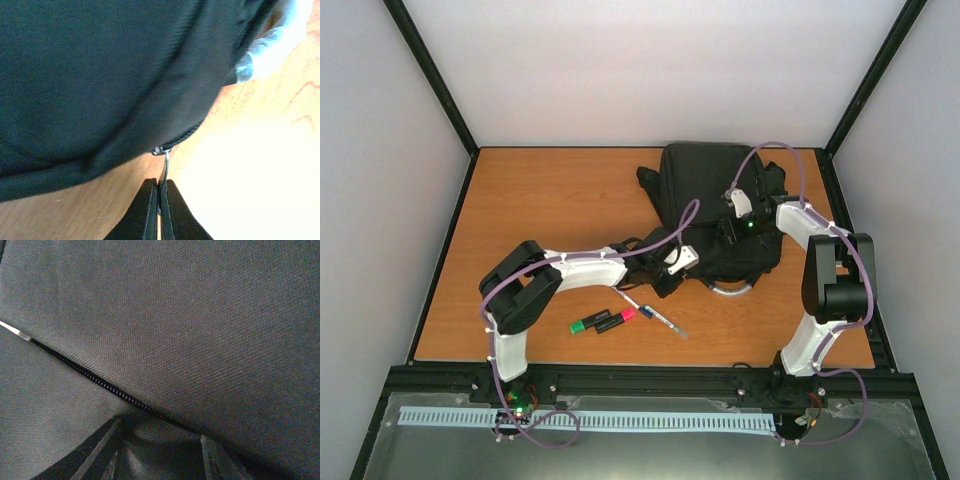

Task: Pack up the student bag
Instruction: Zip the student bag at the center of the board.

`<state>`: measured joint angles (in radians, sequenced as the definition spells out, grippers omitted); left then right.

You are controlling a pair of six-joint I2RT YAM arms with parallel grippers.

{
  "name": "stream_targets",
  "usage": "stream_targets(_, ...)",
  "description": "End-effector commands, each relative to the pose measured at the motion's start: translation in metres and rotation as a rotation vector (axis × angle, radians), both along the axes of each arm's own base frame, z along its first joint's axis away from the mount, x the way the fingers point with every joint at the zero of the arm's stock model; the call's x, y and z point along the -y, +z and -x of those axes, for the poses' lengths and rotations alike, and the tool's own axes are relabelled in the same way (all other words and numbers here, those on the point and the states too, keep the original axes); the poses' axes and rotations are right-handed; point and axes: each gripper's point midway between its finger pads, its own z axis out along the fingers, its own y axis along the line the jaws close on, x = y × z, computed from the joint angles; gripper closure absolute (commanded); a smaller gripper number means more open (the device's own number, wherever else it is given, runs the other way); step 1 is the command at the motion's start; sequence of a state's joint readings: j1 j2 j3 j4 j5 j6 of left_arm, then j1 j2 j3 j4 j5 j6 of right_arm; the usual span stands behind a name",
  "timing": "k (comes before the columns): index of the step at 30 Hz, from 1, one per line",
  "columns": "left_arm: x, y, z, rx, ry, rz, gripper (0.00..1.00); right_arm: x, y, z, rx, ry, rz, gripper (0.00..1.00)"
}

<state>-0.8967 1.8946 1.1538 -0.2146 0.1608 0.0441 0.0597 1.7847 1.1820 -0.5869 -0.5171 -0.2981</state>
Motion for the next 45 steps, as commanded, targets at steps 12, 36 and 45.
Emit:
stream_targets(12, 0.068, 0.024, 0.035, -0.037, -0.17, 0.086, 0.99, 0.008, -0.023, 0.015, -0.102, -0.023, 0.028, 0.55)
stream_targets(36, 0.008, 0.088, -0.015, 0.046, 0.157, -0.009, 0.56, 0.048, 0.076, 0.066, 0.158, -0.003, 0.131, 0.49)
stream_targets(45, -0.027, 0.092, -0.088, -0.202, 0.624, 0.16, 0.44, 0.045, 0.061, 0.106, 0.104, 0.096, 0.157, 0.5)
